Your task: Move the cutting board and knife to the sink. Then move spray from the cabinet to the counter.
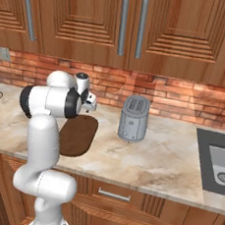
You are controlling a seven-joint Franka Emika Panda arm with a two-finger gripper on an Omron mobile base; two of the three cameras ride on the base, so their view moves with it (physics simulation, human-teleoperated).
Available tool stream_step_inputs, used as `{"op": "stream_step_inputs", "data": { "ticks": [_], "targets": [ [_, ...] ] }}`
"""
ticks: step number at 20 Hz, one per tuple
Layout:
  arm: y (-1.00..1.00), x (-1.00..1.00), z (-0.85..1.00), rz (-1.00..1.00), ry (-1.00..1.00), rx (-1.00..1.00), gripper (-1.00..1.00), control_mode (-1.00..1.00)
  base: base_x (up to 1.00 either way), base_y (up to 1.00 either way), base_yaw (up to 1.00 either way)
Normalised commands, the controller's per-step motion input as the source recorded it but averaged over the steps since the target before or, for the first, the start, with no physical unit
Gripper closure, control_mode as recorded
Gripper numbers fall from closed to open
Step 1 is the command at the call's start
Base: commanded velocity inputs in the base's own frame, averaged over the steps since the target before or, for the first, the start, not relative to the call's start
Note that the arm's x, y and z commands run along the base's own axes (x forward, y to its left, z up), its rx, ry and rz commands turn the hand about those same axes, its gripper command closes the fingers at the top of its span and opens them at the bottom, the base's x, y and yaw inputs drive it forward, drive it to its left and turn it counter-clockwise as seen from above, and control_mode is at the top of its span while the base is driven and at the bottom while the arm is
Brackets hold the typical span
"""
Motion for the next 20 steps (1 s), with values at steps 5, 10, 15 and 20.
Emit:
{"op": "stream_step_inputs", "data": {
  "ticks": [5,10,15,20],
  "targets": [
    [0.0,0.4,-0.27,0.0,0.0,0.0,-1.0,-1.0,0.0,0.0,0.0],
    [0.0,0.35,-0.31,0.0,0.0,0.0,-1.0,-1.0,0.0,0.0,0.0],
    [0.0,0.34,-0.42,0.0,0.0,0.0,-1.0,-1.0,0.0,0.0,0.0],
    [-0.02,0.22,-0.52,0.0,0.0,0.0,-1.0,-1.0,0.0,0.0,0.0]
  ]
}}
